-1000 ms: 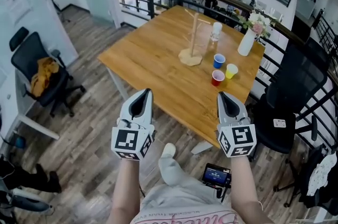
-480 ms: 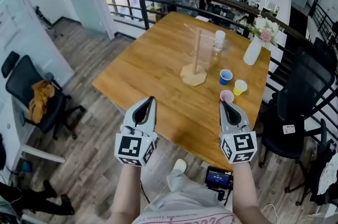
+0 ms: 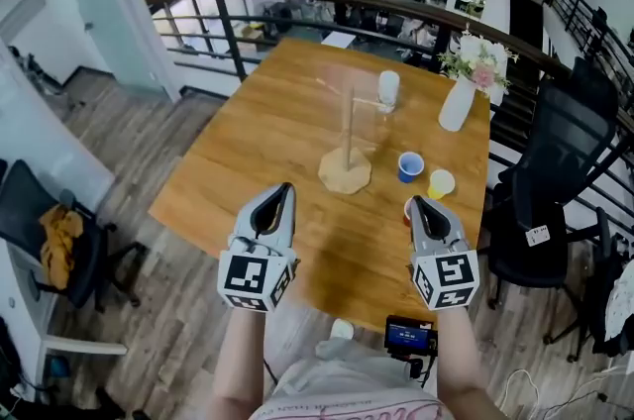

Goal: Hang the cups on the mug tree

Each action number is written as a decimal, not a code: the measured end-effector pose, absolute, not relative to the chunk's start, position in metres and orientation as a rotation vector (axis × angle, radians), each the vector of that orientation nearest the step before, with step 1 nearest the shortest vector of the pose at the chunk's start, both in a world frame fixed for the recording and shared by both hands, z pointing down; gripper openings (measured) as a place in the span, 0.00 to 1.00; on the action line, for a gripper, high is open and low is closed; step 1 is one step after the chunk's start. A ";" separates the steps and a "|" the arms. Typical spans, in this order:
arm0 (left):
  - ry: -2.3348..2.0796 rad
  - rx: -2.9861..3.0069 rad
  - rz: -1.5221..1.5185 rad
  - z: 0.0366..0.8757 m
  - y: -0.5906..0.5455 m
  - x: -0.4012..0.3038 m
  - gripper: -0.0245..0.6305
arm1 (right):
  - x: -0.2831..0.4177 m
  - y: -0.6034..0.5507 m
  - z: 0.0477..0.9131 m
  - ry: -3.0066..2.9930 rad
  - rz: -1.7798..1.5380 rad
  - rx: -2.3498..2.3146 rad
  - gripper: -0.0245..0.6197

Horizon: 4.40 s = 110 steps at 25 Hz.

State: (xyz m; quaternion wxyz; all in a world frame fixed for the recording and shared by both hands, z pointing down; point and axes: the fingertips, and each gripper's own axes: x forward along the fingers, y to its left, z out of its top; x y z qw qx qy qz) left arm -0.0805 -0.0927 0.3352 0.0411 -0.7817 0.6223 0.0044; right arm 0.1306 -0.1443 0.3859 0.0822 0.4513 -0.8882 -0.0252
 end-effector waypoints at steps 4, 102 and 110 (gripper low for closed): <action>1.850 -2.452 0.020 0.339 -0.110 -0.069 0.05 | 0.138 -0.153 0.380 -2.619 -0.096 1.388 0.04; 1.475 -2.826 -0.027 0.376 -0.208 -0.067 0.05 | 0.194 -0.230 0.463 -2.204 0.150 1.791 0.43; 1.496 -2.798 -0.018 0.370 -0.205 -0.083 0.05 | 0.172 -0.240 0.448 -2.215 0.026 1.657 0.43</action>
